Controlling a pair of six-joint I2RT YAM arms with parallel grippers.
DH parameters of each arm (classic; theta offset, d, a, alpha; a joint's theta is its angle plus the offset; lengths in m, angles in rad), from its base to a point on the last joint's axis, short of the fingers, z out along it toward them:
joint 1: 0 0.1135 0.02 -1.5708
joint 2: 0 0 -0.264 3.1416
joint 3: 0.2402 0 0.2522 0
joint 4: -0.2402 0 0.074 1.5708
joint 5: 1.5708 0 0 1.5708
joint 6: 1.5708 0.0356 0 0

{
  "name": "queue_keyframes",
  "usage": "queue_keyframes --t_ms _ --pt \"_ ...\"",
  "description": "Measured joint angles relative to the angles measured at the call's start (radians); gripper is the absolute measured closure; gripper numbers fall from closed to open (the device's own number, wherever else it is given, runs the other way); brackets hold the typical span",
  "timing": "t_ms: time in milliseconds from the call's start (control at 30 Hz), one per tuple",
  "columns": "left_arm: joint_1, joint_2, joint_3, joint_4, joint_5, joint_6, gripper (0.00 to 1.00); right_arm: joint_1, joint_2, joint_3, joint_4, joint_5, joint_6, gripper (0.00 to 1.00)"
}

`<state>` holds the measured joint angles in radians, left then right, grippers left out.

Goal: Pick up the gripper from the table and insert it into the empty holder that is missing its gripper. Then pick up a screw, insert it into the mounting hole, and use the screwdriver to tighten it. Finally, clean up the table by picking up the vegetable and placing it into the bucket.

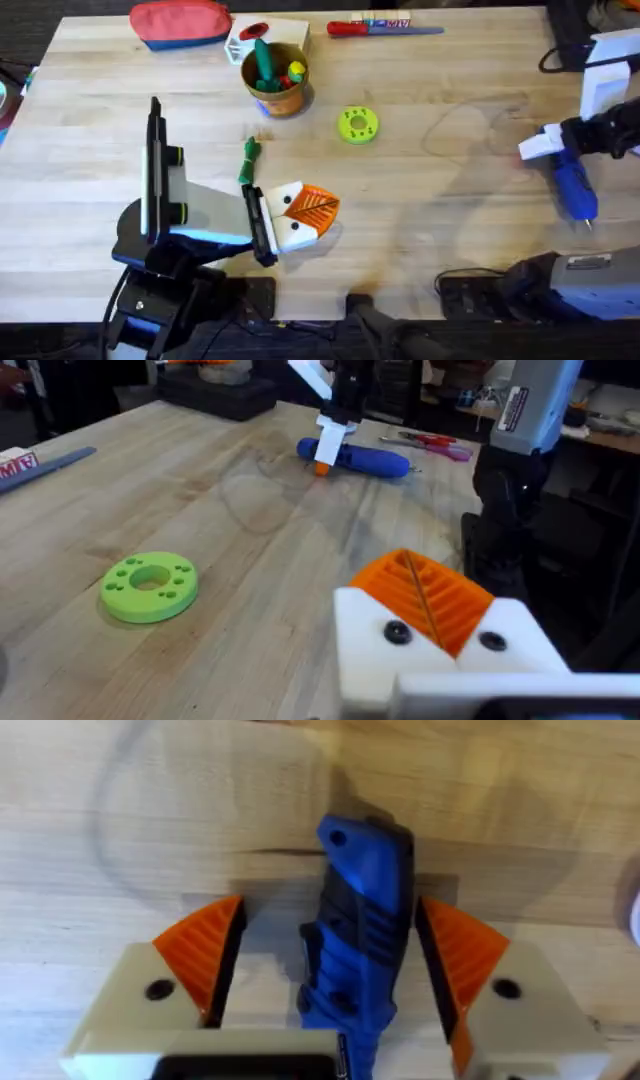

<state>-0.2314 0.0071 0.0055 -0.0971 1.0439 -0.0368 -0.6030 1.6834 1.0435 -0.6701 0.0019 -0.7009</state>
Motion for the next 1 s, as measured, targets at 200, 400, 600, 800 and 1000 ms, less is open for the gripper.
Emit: queue_keyframes --t_ms 200,400,600,800,1000 --pt "0.0 0.0 0.0 0.0 0.0 0.0 0.995 -0.022 0.004 0.001 -0.003 -0.027 -0.003 0.158" --pt "0.0 0.0 0.0 0.0 0.0 0.0 0.995 -0.024 0.005 0.001 -0.003 -0.037 -0.005 0.377" --pt "0.0 0.0 0.0 0.0 0.0 0.0 0.995 -0.033 0.006 0.001 0.0 -0.028 -0.011 0.625" --pt "0.0 0.0 0.0 0.0 0.0 0.0 0.995 -0.038 0.01 0.001 0.021 0.005 -0.017 0.988" --pt "0.0 0.0 0.0 0.0 0.0 0.0 0.995 -0.034 0.01 0.008 0.001 0.016 -0.012 0.989"
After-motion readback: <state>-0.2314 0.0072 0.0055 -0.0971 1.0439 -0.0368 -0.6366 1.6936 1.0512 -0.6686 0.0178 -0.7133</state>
